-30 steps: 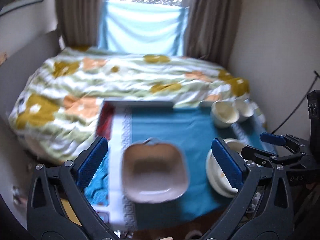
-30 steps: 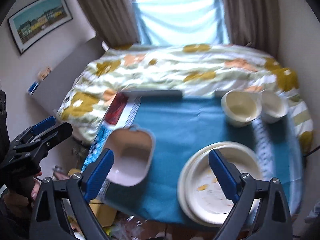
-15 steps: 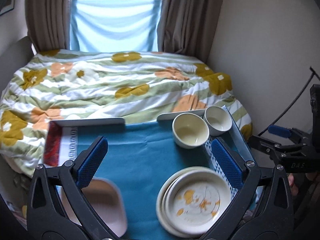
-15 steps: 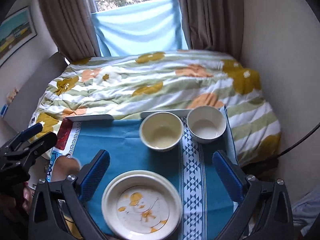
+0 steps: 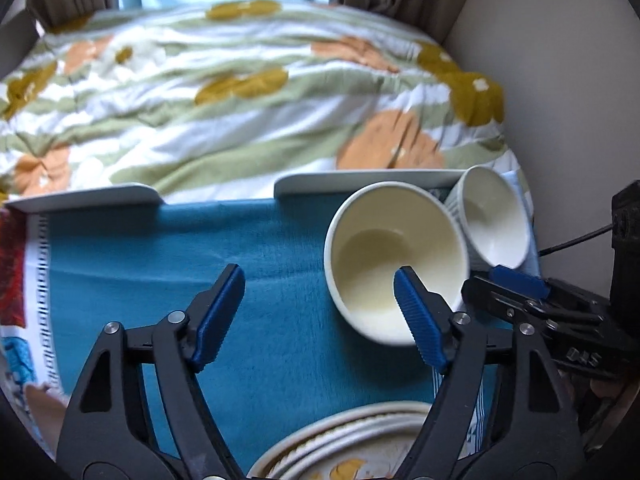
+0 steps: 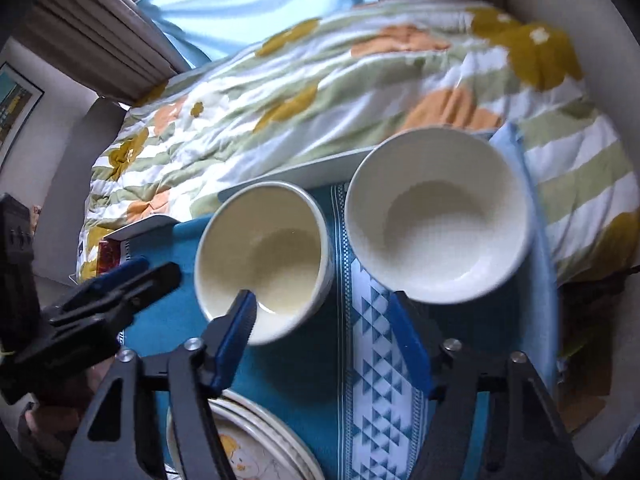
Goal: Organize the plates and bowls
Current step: 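Reach both grippers to the cream bowl and grasp its rim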
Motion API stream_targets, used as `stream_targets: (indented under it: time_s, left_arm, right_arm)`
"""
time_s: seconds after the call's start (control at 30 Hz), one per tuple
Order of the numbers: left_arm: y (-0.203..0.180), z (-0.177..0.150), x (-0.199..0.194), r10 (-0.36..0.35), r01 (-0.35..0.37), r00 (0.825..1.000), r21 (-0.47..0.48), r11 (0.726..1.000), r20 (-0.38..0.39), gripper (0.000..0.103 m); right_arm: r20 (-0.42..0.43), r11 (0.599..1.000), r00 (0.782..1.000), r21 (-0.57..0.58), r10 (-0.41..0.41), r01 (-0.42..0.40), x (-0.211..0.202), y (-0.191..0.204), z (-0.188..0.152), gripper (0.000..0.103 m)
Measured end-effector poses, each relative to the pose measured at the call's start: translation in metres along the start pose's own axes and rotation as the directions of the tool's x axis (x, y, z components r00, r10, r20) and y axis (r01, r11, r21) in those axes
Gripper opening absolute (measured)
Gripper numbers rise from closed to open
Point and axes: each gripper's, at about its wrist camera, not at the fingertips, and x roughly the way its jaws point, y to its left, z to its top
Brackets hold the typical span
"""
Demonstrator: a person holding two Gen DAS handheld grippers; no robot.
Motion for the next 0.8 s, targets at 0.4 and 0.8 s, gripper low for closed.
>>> stream_targets:
  time_s: [0.4,0.8]
  left_arm:
    - [-0.003,0.018,0.054,0.006,0.000,0.993,0.048,0.999,-0.121,0.014]
    - [-0.017,0.018,0.047,0.014,-0.003,0.994,0.103,0.995,-0.108,0.007]
  right_arm:
    - [-0.065,0.998,0.998,0.064,0.008,-0.004,0.040,-0.010,0.008,0.018]
    - [-0.056,0.998,0.998,0.052,-0.020,0.023,0.036,-0.008,0.009,0.016]
